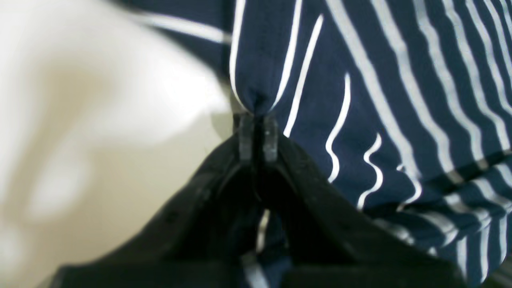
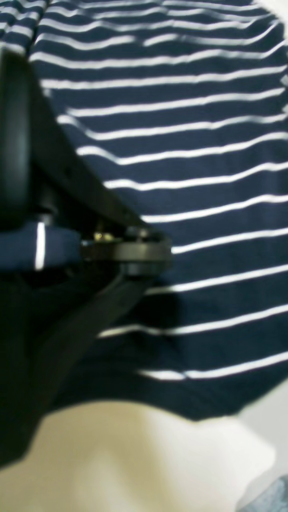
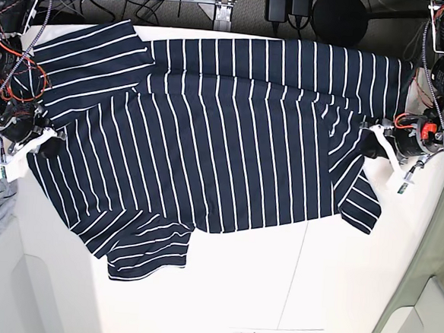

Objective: Layout the t-shirt on the table in an organized manner, then fold the t-shirt properly
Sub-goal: 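Grasp the shirt hem with both grippers and lift it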

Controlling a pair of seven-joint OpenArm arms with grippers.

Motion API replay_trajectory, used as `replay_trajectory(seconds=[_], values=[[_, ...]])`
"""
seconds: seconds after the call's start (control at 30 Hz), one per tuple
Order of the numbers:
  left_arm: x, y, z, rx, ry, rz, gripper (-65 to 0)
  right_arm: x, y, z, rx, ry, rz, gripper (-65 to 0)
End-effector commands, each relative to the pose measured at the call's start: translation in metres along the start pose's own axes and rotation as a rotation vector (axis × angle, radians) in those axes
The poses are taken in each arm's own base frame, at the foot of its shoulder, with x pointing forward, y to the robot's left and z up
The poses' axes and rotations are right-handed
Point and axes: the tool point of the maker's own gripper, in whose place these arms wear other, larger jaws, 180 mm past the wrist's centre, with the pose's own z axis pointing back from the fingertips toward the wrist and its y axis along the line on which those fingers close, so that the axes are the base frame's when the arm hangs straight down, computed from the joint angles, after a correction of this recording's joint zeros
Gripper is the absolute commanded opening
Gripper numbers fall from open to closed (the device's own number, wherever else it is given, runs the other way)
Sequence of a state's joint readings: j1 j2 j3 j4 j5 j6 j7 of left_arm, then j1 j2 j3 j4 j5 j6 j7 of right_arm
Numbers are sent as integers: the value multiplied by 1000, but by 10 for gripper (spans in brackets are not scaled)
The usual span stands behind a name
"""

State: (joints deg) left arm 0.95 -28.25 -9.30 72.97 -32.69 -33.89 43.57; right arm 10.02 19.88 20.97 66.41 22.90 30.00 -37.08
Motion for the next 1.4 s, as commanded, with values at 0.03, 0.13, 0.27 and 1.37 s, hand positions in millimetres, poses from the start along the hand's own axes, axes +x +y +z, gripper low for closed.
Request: replay_trajectory(seconds=[0.03, 0.13, 0.27, 1.37], values=[[15, 13, 12, 19, -26, -17, -650, 23, -7, 7, -9, -61, 15, -650], [8, 18, 16, 25, 20, -18, -650, 23, -7, 7, -8, -64, 14, -650], [-1, 19, 17, 28, 73, -19, -650, 23, -7, 7, -8, -63, 15, -650], [-23, 81, 52, 241, 117, 114, -474, 31, -33, 19, -85, -67, 33, -650]])
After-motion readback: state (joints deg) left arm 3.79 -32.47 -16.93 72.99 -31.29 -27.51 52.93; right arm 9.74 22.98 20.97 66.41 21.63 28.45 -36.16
